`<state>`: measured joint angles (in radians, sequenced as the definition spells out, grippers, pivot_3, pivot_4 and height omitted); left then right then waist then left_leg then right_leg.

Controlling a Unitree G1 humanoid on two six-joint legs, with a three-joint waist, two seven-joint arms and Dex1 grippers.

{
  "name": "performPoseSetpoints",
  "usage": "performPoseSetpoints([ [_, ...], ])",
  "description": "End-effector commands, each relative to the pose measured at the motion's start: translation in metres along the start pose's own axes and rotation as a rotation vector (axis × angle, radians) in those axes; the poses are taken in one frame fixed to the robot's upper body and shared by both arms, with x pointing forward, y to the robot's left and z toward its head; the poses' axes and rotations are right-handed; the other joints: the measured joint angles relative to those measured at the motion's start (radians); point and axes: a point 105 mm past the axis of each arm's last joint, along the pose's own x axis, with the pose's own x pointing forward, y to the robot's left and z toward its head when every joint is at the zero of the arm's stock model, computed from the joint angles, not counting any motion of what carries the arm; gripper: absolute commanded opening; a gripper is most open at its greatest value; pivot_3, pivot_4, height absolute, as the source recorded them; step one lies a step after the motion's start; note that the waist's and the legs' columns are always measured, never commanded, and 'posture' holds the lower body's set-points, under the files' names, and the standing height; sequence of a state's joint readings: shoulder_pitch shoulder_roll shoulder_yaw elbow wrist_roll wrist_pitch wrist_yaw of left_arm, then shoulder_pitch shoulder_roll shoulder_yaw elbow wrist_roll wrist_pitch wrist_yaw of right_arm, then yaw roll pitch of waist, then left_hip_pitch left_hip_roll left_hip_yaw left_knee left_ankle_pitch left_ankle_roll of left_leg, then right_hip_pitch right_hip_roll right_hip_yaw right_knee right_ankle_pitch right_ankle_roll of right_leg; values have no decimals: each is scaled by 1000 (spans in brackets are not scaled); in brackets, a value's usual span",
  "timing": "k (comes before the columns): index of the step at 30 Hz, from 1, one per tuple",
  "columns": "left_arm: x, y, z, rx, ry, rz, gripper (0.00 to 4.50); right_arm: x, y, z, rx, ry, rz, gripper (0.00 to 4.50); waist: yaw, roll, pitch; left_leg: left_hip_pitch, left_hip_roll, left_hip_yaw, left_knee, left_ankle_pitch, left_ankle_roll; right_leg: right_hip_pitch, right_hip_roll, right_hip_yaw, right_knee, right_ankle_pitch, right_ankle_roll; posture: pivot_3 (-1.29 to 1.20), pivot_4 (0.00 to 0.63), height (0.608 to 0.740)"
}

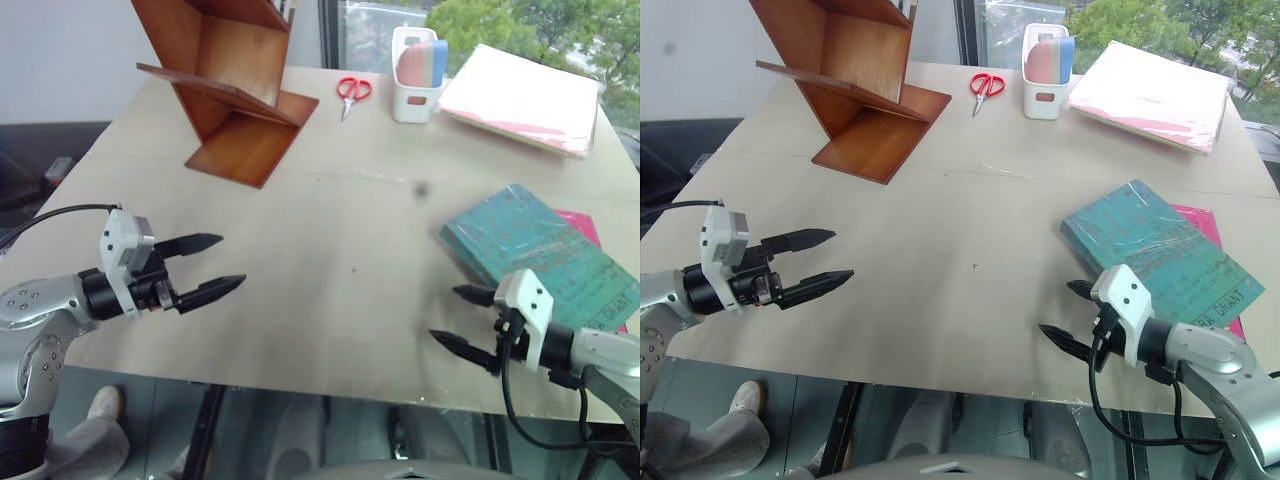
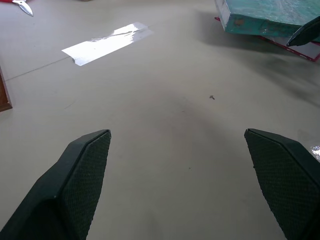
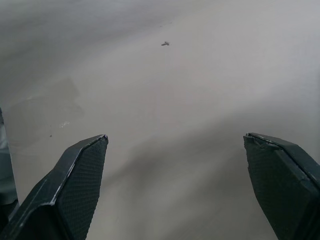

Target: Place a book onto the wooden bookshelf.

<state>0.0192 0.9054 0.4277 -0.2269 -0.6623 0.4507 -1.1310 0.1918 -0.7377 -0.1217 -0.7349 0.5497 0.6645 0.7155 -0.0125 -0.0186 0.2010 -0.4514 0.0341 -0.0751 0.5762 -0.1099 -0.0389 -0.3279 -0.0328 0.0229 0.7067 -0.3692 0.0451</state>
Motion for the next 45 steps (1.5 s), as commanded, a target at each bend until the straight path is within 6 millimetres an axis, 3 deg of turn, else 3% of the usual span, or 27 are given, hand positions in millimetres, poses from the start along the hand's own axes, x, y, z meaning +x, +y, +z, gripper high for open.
performPoseSetpoints([
  [1, 2, -3, 17, 57, -40, -32, 4500, 0, 1, 9, -16, -39, 13, 4459, 0, 0, 0, 0, 0, 0, 0, 0, 0, 0, 0, 0, 0, 0, 0, 0, 150, 740],
  [3, 11, -8, 25, 66, -82, -89, 4500, -1, -1, 19, -13, -90, 2, 4459, 3, 0, 0, 0, 0, 0, 0, 0, 0, 0, 0, 0, 0, 0, 0, 0, 150, 740],
  [9, 33, -26, 44, 105, -157, -247, 4500, -13, -17, 43, -31, -173, -78, 1887, 1, 0, 0, 0, 1, 2, 1, 0, 0, 0, 1, 1, 0, 0, 0, 0, 150, 740],
  [13, 51, -37, 49, 147, -169, -360, 4500, -37, -37, 44, -76, -111, -221, 175, 2, 0, 0, 0, 1, 2, 1, 0, 0, 0, 3, 0, 1, 0, 0, 0, 150, 740],
  [16, 60, -45, 50, 179, -169, -438, 4500, -65, -51, 33, -93, 3, -325, 175, 4, 0, 0, -1, 0, 2, 1, 0, 0, 0, 2, 1, 0, 0, 0, 0, 150, 740],
  [20, 70, -46, 53, 183, -187, -480, 4500, -102, -37, 15, 11, 130, -269, 175, 6, 1, 0, -1, -2, 2, 1, 0, 0, 0, 2, 1, 1, 0, 0, 0, 150, 740],
  [23, 76, -45, 50, 186, -191, -520, 4500, -141, -36, 5, 67, 224, -360, 175, 5, 1, 0, -1, -2, 1, 1, 0, 0, 0, 2, 0, 0, 0, 0, 0, 150, 740],
  [25, 79, -45, 49, 187, -197, -533, 4500, -153, -36, 0, 65, 273, -401, 175, -1, 1, 0, 0, -3, 2, 1, 0, 1, 1, 2, 0, 0, 0, 0, 0, 150, 740],
  [31, 81, -45, 48, 183, -205, -547, 4500, -148, -28, -8, 111, 307, -387, 175, -3, -1, -1, 1, 1, 4, 3, 0, 1, 1, 4, 3, 1, 0, 1, 0, 150, 740],
  [36, 78, -47, 45, 175, -200, -544, 4500, -161, -24, -32, 171, 426, -404, 175, 5, -1, -1, -1, 1, 4, 3, -1, 1, 0, 4, 2, -2, 0, 1, 0, 150, 740],
  [40, 77, -47, 44, 167, -202, -531, 4500, -164, -21, -40, 199, 445, -395, 175, 3, -1, -1, -2, 0, 4, 3, -2, 3, 2, 4, 1, -5, 0, 1, 0, 150, 740],
  [45, 79, -48, 43, 162, -202, -527, 4500, -149, -19, -46, 214, 423, -354, 175, 0, -1, -1, -2, 1, 4, 2, -2, 3, 2, 4, 1, -6, 0, 1, 0, 150, 740],
])
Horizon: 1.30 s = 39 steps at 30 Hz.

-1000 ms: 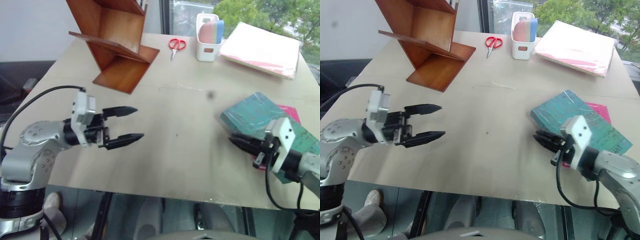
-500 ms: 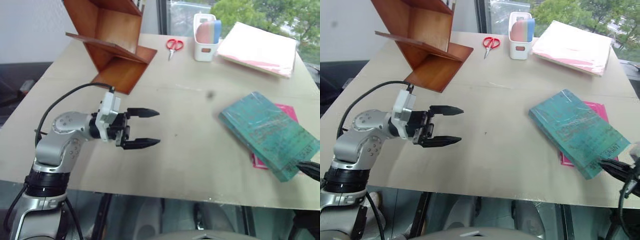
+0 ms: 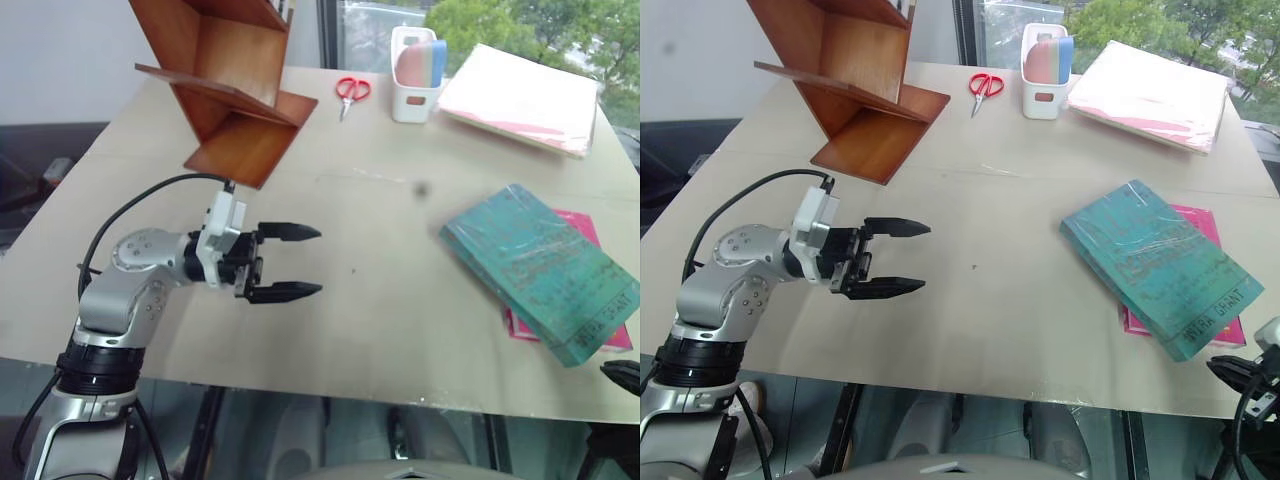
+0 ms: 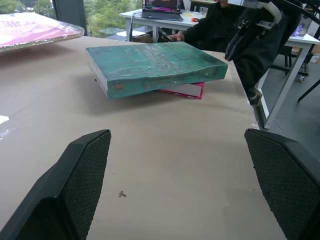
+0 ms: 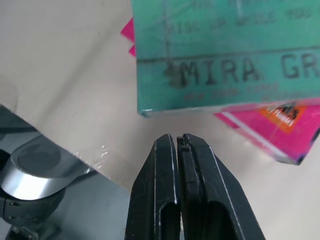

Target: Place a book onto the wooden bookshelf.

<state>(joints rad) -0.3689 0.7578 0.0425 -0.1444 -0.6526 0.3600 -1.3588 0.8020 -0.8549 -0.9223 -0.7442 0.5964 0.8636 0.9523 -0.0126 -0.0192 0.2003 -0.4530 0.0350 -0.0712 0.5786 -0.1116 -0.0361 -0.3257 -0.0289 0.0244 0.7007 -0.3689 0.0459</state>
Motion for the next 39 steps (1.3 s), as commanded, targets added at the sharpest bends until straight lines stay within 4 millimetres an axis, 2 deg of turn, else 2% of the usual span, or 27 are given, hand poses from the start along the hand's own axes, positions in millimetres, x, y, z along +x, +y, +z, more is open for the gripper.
performPoseSetpoints([
  [1, 0, -1, 10, 45, -15, 4, 4500, 11, 4, 3, -8, -27, 28, 175, 0, 0, 0, 0, 0, 0, 0, 0, 0, 0, 0, 0, 0, 0, 0, 0, 150, 740],
  [5, 3, 0, 11, 48, -15, 12, 4500, 26, 10, 7, -1, -58, 70, 175, 1, 0, 0, 0, 0, 0, 0, 0, 0, 0, 0, 0, 0, 0, 0, 0, 150, 740],
  [14, 1, -1, 14, 31, -12, 37, 4500, 39, 17, 21, 2, -125, 119, 175, 0, 0, 0, 0, 0, 0, 0, 0, 0, 0, 0, 0, 0, 0, 0, 0, 150, 740],
  [20, 6, 0, 13, 8, -25, 46, 4500, 32, 23, 16, -15, -124, 122, 175, 4, 0, 0, 0, 0, -1, 0, 0, 0, 0, 1, -1, 0, 0, 0, 0, 150, 740],
  [22, 14, 6, 10, 7, -31, 63, 4500, 24, 32, 18, -73, -168, 130, 175, 7, 1, 0, 0, 0, -1, 0, 0, 0, 0, 1, -1, 0, 0, 0, 0, 150, 740],
  [25, 21, 14, 10, -2, -39, 86, 4500, 18, 39, 19, -49, -214, 159, 175, 3, 0, -1, 0, 0, -1, 1, 0, 0, 1, 1, -1, 0, 0, 0, 0, 150, 740],
  [28, 30, 30, 18, -14, -64, 93, 4500, 12, 36, 22, -17, -275, 115, 981, 3, 0, -1, 1, 0, -2, 2, 0, 0, 2, 1, -2, 0, 1, 0, 0, 150, 740],
  [30, 33, 33, 19, -8, -56, 70, 4500, 11, 35, 23, -23, -283, 83, 1883, 2, 0, -1, 1, 1, -2, 2, 0, 0, 3, 2, -2, 1, 1, 0, 0, 150, 740],
  [32, 36, 34, 16, 0, -41, 54, 4500, 13, 19, 23, -81, -288, -52, 2773, -2, 1, -1, 1, 1, -1, 2, 0, 0, 3, 2, -2, 0, 2, 0, 0, 150, 740],
  [33, 37, 34, 15, 5, -40, 43, 4500, 13, 4, 22, -87, -279, -154, 3125, -3, 1, -2, 1, 1, -1, 2, 0, 0, 3, 2, -1, 0, 2, 0, 0, 150, 740],
  [34, 39, 34, 16, 8, -44, 36, 4500, 11, -13, 17, -52, -264, -246, 3125, -5, 1, -2, 1, 1, 0, 2, 0, 0, 2, 2, -1, 0, 2, 0, 0, 150, 740],
  [38, 41, 31, 16, 14, -49, 26, 4500, -4, -54, 14, 41, -268, -441, 3125, 0, 2, -2, 1, 0, 0, 2, 0, 0, 2, 2, 0, 0, 2, 0, 0, 150, 740],
  [39, 40, 31, 15, 15, -46, 29, 4500, -9, -68, 14, 46, -257, -489, 2867, 0, 3, -3, 1, 0, 0, 2, 0, 0, 2, 2, 0, 0, 2, 0, 0, 150, 740],
])
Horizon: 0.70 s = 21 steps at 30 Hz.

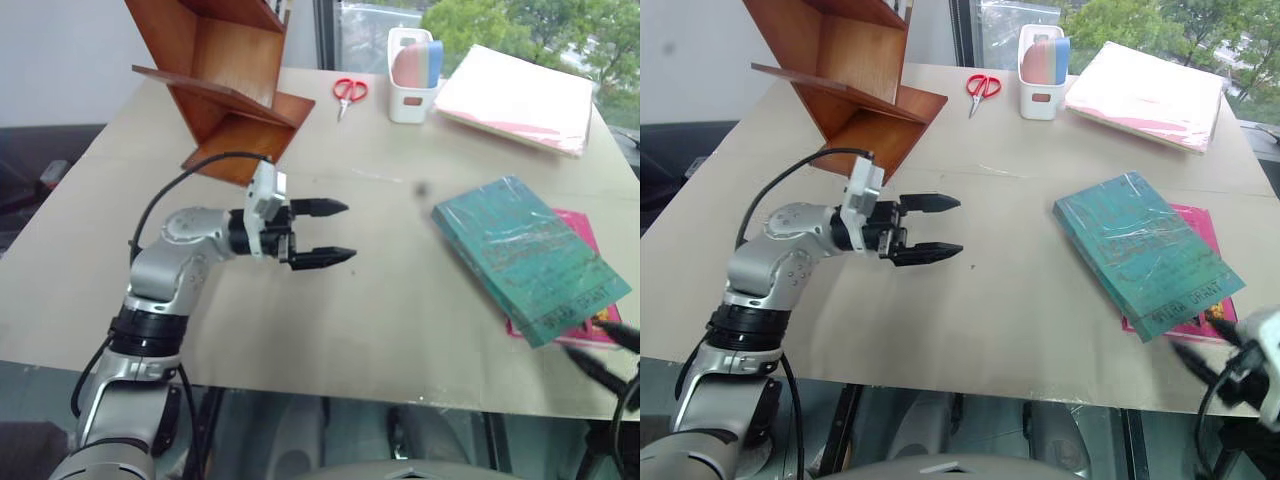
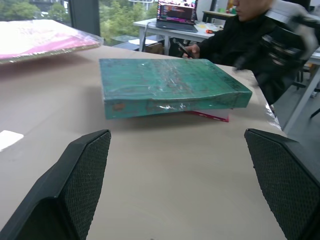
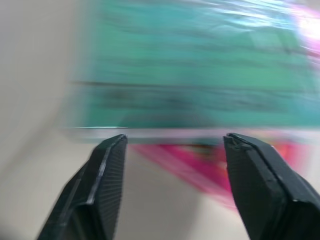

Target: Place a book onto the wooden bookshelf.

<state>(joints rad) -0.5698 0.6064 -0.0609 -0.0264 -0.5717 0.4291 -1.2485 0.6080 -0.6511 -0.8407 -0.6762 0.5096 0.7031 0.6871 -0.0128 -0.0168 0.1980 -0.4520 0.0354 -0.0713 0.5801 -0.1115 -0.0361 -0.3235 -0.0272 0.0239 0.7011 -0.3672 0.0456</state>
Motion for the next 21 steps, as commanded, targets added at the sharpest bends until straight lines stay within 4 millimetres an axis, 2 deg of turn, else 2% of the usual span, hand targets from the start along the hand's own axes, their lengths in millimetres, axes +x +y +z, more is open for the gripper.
performPoseSetpoints([
  [1, -2, -3, 7, 48, -5, -7, 4500, -7, -47, 7, -25, 24, -189, 2595, 0, 1, -1, 0, 0, 0, 0, 0, 0, 0, 0, 0, 0, 0, 0, 0, 150, 740],
  [2, -3, -4, 7, 48, -4, -1, 4500, -6, -59, 8, -33, 43, -231, 2104, -1, 2, -1, 0, 0, 0, 0, 0, 0, 0, 0, 0, 0, 0, 0, 0, 150, 740],
  [3, -4, -4, 7, 47, -4, 5, 4500, -4, -69, 8, -40, 60, -263, 1820, -1, 2, -1, 0, -1, 1, 0, 0, 0, 0, -1, 1, 0, 0, 0, 0, 150, 740],
  [6, -6, -4, 8, 51, -4, 30, 4500, 14, -105, 11, -37, 113, -387, 515, -4, 2, -1, 1, 0, 3, 0, 0, 0, 0, -1, 3, 0, 0, 0, 0, 150, 740],
  [8, -7, -5, 8, 54, -2, 42, 4500, 26, -118, 15, -51, 126, -432, 34, -10, 2, -1, 2, 0, 4, 0, 0, 0, 0, 0, 3, 1, 0, 0, 0, 150, 740],
  [11, -11, -9, 8, 59, 5, 60, 4500, 59, -137, 21, 10, 153, -503, 34, -16, 3, -1, 2, 1, 5, 0, 0, 0, -1, 0, 4, 2, 0, 0, 0, 150, 740],
  [15, -20, -15, 13, 62, -7, 91, 4500, 97, -139, 32, 273, 181, -445, 34, -29, 7, 0, 3, 1, 7, 0, 0, 0, -2, 0, 7, 4, 1, -1, 0, 150, 740],
  [18, -24, -26, 23, 66, -53, 50, 4500, 112, -140, 42, 476, 166, -406, 34, -29, 7, 0, 2, 0, 9, 0, 0, 0, -4, 0, 8, 5, 1, -1, 0, 150, 740],
  [21, -29, -39, 26, 68, -60, -10, 4500, 124, -135, 44, 583, 192, -347, 34, -24, 7, 0, 1, 1, 10, -1, 0, 0, -5, 0, 7, 4, 1, -1, 0, 150, 740],
])
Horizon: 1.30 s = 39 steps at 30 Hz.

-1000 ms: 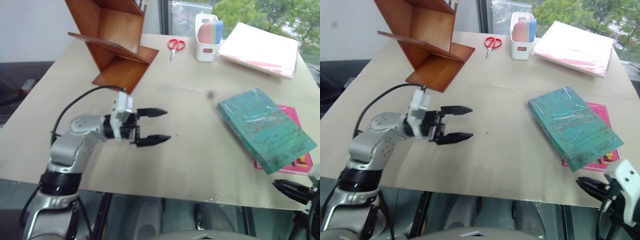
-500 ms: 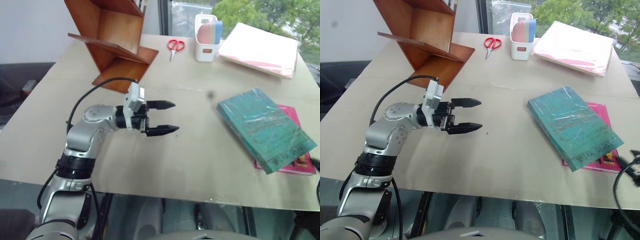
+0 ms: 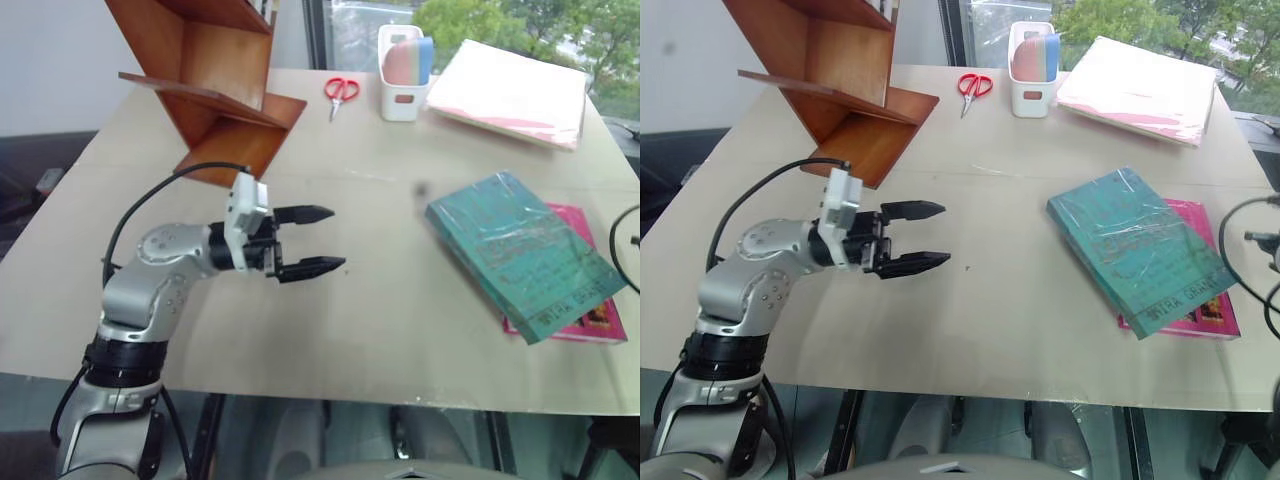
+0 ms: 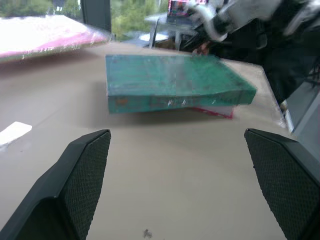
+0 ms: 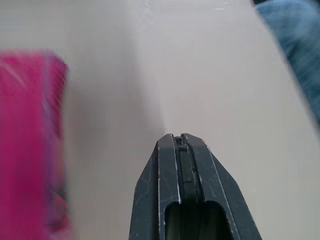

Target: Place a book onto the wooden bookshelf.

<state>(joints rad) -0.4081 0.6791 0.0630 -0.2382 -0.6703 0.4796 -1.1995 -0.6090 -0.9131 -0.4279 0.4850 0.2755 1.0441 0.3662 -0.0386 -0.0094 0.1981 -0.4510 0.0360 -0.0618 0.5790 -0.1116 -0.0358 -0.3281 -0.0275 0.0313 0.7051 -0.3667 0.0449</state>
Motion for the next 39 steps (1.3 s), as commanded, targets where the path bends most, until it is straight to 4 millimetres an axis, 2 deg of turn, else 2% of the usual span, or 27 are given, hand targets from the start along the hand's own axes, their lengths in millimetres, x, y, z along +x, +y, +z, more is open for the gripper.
performPoseSetpoints([
  [1, -7, -14, 17, 43, -35, -69, 4500, 5, 1, -3, 102, 66, 39, 34, 5, 0, 0, 0, 0, 0, 0, 0, 0, 0, 0, 0, -1, 0, 0, 0, 150, 740],
  [9, -9, -15, 21, 60, -34, -92, 4500, 9, 24, -27, 108, 210, 159, 34, 2, 0, 0, 0, 0, 1, 0, -1, 1, 0, 0, 0, -1, 0, 0, 0, 150, 740],
  [19, -8, -15, 21, 63, -38, -92, 4500, -15, 46, -40, 102, 266, 307, 34, -1, 0, 0, 0, 1, 1, 0, -1, 1, 0, 0, 0, -1, 0, 0, 0, 150, 740],
  [30, -5, -13, 22, 61, -39, -90, 4500, -17, 112, -49, 123, 278, 475, 34, -7, 0, 0, 2, 2, 2, 0, -1, 1, 0, 2, 3, 1, 0, 0, 0, 150, 740],
  [36, -6, -13, 21, 56, -35, -82, 4500, -12, 152, -43, 126, 260, 552, 34, -8, 0, 0, 2, 2, 4, 1, -1, 1, -3, 2, 5, 5, 0, 0, 0, 150, 740],
  [39, -7, -13, 21, 57, -32, -73, 4500, -11, 162, -43, 117, 255, 569, 34, -7, 0, 0, 2, 2, 4, 1, -1, 1, -4, 2, 5, 5, 0, 0, 0, 150, 740],
])
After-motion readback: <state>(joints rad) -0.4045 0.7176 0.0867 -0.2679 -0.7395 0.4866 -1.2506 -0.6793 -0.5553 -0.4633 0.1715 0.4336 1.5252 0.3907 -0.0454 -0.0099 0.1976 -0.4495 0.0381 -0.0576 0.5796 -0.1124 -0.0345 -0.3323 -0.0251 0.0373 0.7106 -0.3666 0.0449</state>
